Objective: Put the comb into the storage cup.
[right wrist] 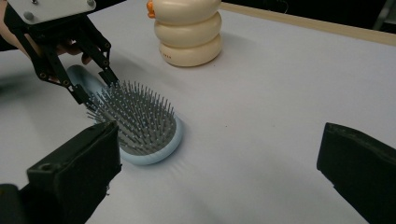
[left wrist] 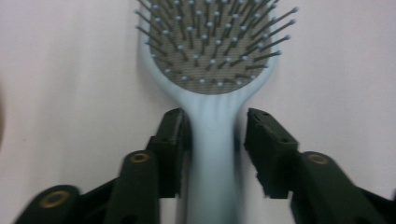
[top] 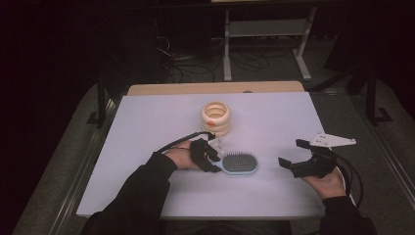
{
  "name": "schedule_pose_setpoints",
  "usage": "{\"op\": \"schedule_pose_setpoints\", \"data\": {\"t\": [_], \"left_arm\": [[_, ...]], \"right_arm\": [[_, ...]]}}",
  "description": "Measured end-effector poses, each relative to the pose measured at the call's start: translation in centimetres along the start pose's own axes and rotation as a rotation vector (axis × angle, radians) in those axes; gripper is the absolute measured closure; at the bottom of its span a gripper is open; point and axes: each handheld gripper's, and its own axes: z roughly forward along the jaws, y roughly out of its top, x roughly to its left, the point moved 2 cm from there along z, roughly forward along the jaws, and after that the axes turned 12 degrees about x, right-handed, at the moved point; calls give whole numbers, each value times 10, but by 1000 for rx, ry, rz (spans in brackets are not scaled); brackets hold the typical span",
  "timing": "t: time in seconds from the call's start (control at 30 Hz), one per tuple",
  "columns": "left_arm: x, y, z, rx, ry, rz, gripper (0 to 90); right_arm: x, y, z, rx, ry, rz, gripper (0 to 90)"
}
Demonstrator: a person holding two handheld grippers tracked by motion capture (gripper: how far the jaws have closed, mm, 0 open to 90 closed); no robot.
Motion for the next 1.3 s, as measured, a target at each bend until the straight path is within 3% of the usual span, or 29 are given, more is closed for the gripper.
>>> {"op": "schedule_pose_setpoints", "data": {"t": [0.33,0.7,0.83,1.3], "left_arm": [[-8,4,-1,27,50,43,688],[-8,4,-2,41,31,32,704],[-9,3,-4,51,45,47,704],[-6,-7,-25,25,74,11,704]], "right_arm": [[0,0,0,-1,1,2,0],[-1,-1,-1,-7,1,6,0],[-1,-1,-2,-9,0,6,0],[0,-1,-2,-8,-1,9,0]]}}
